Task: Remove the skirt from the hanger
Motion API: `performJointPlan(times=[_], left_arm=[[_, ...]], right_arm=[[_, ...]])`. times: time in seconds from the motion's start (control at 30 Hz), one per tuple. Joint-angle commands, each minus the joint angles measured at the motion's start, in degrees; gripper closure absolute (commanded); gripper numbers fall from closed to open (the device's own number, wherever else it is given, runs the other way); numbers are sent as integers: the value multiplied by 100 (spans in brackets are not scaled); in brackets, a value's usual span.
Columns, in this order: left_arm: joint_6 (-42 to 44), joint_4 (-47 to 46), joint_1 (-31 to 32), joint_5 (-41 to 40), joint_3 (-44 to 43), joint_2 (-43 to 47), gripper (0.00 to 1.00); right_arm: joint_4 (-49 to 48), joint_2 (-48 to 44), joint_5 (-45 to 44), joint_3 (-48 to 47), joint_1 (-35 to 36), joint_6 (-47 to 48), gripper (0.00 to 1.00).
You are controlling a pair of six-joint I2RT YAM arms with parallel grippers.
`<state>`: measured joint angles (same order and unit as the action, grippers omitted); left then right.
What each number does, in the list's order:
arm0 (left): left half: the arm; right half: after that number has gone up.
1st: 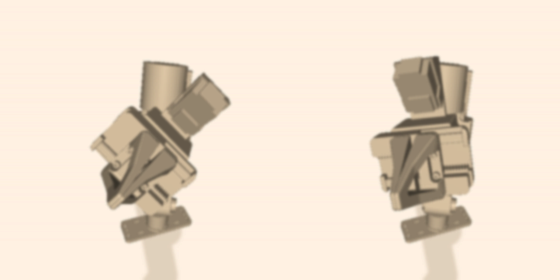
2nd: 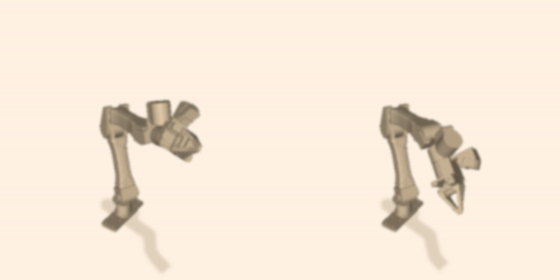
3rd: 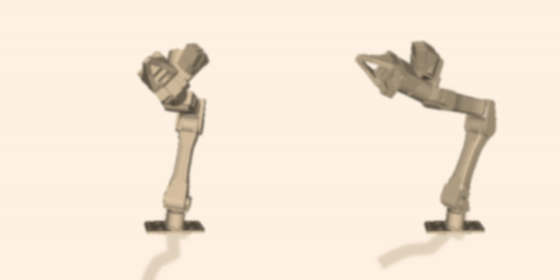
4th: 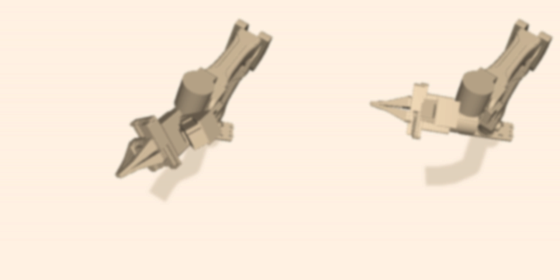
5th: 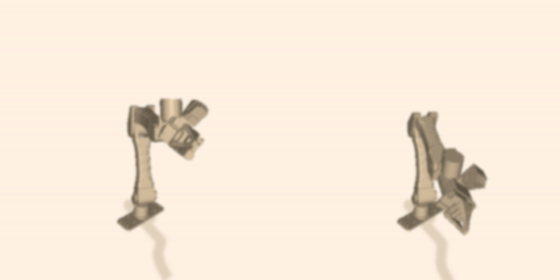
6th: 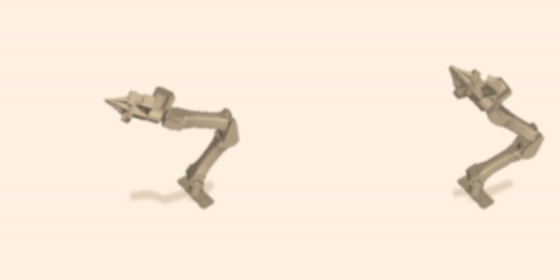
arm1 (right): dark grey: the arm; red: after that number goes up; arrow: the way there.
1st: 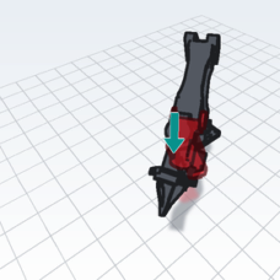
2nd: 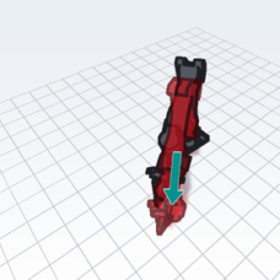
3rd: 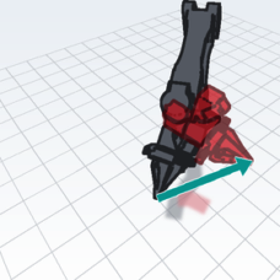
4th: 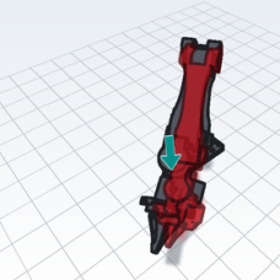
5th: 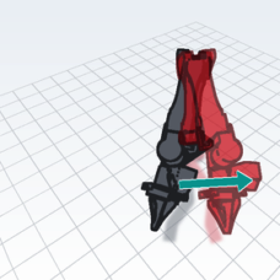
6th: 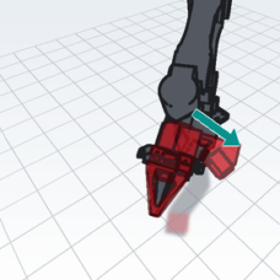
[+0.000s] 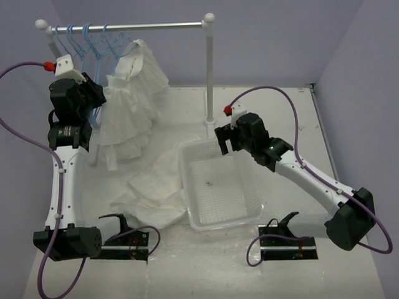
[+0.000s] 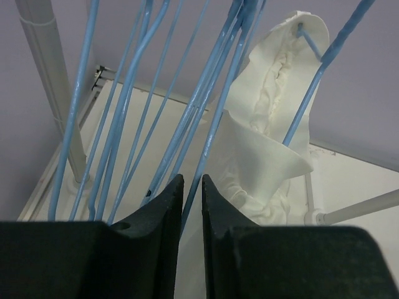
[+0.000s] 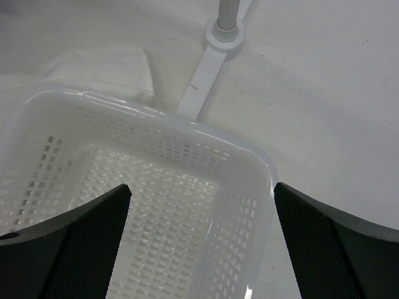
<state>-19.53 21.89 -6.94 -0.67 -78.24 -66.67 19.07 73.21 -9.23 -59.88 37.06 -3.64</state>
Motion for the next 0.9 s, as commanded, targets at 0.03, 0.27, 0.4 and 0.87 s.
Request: performJointPlan(times=[0.03,0.27,0.4,0.87], left_arm=[[-33,-203,26,40,19,-109,87],[-16,-247,17,40,19,31,100],[71,-422,26,277,-16,137,100],[450,-984,26,620,-394,172,100]], right_arm=[[18,44,44,-261,-32,12,1],[44,53,45,-270,-23,-5,1],[44,53,53,-279,-23,-5,1],[79,44,80,-288,-23,-5,1]])
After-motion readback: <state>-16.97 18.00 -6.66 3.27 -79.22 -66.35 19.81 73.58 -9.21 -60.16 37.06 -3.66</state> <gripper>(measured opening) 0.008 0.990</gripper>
